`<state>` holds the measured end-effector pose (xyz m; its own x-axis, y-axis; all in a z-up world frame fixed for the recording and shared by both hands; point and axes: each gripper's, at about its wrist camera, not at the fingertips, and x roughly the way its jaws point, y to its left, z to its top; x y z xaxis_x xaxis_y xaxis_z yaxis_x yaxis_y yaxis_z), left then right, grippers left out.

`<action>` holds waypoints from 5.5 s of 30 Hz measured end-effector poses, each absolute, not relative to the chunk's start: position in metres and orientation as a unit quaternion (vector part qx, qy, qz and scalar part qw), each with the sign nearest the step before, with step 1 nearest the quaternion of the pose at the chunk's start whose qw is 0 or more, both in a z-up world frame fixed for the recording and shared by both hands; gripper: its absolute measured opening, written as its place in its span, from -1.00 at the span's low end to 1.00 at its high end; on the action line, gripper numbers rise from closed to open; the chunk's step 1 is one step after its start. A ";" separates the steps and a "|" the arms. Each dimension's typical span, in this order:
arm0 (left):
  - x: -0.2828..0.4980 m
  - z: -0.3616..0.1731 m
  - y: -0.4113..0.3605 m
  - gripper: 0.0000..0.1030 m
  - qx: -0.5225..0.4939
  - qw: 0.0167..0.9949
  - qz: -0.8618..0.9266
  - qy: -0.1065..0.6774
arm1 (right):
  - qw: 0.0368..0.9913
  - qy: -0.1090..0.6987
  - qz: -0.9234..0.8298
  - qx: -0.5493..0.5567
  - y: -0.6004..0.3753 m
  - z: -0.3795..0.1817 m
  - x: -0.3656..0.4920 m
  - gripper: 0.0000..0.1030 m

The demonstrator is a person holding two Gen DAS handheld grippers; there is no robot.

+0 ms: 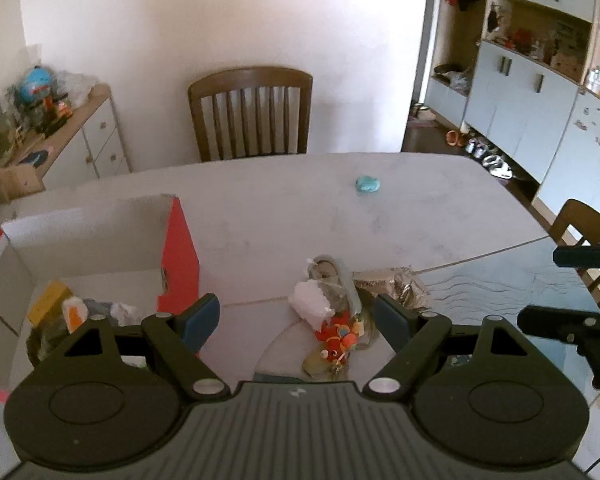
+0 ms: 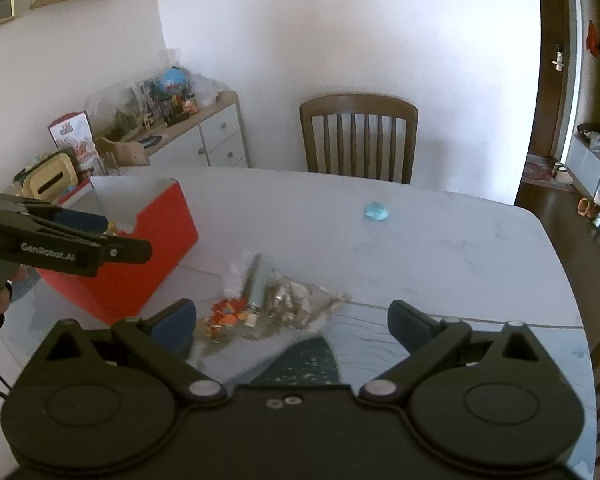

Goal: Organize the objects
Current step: 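Move both tools back from the red box to the table, then grasp the red plush toy with the left tool while the right tool grasps the silver snack bag, then carry the red plush with the left tool while the right tool carries the snack bag over the red box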

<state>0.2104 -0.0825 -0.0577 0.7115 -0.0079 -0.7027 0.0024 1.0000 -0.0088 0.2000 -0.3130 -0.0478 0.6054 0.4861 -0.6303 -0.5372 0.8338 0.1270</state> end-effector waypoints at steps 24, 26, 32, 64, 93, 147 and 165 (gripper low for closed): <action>0.253 -0.165 -0.100 0.64 -0.017 0.904 0.010 0.427 | 0.853 0.403 0.328 -0.041 -0.294 -0.123 0.292 0.82; 0.254 -0.167 -0.100 0.64 -0.018 0.904 0.008 0.427 | 0.849 0.406 0.334 -0.045 -0.289 -0.128 0.297 0.77; 0.259 -0.170 -0.100 0.63 -0.021 0.904 -0.007 0.427 | 0.839 0.412 0.351 -0.054 -0.277 -0.139 0.309 0.60; 0.263 -0.177 -0.099 -0.02 -0.045 0.897 -0.022 0.440 | 0.740 0.350 0.531 -0.218 -0.263 -0.130 0.319 0.47; 0.249 -0.169 -0.102 -0.27 -0.060 0.891 -0.015 0.449 | 0.773 0.388 0.475 -0.163 -0.281 -0.144 0.314 -0.06; 0.157 -0.037 0.111 -0.27 -0.091 0.915 -0.042 0.391 | 0.882 0.348 0.314 -0.036 -0.104 -0.005 0.160 -0.14; 0.237 -0.061 0.185 -0.27 -0.055 0.913 0.036 0.402 | 0.878 0.353 0.309 -0.092 -0.005 -0.030 0.220 -0.15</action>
